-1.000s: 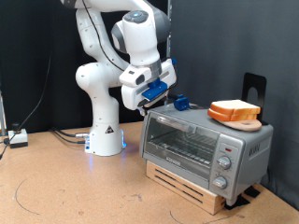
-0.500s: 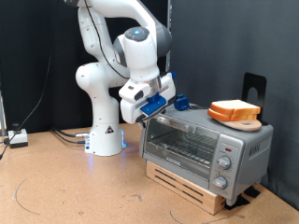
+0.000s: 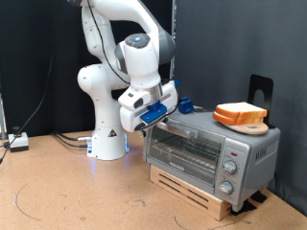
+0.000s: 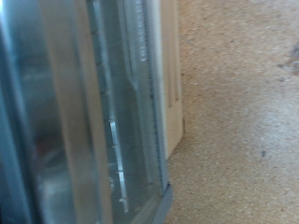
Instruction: Make a piece of toast with the oven
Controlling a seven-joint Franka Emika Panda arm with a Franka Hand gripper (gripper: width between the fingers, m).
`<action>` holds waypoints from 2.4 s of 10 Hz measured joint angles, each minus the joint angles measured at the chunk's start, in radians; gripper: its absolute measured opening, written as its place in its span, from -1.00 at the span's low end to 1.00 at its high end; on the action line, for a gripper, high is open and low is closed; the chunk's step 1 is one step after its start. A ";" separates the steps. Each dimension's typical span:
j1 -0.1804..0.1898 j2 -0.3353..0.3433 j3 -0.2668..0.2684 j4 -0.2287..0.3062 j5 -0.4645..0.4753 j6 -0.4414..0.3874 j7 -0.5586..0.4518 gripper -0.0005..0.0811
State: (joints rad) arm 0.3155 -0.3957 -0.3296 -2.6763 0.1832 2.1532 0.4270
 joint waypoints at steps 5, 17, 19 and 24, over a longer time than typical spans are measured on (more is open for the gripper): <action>-0.067 0.075 -0.038 0.034 -0.050 0.038 0.000 0.99; -0.081 0.429 -0.040 0.210 -0.067 0.269 -0.025 0.99; -0.095 0.497 -0.054 0.232 -0.086 0.269 -0.019 0.99; -0.156 0.670 -0.051 0.279 0.035 0.256 -0.103 0.99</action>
State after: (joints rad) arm 0.1595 0.2746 -0.3809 -2.3976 0.2183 2.4092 0.3236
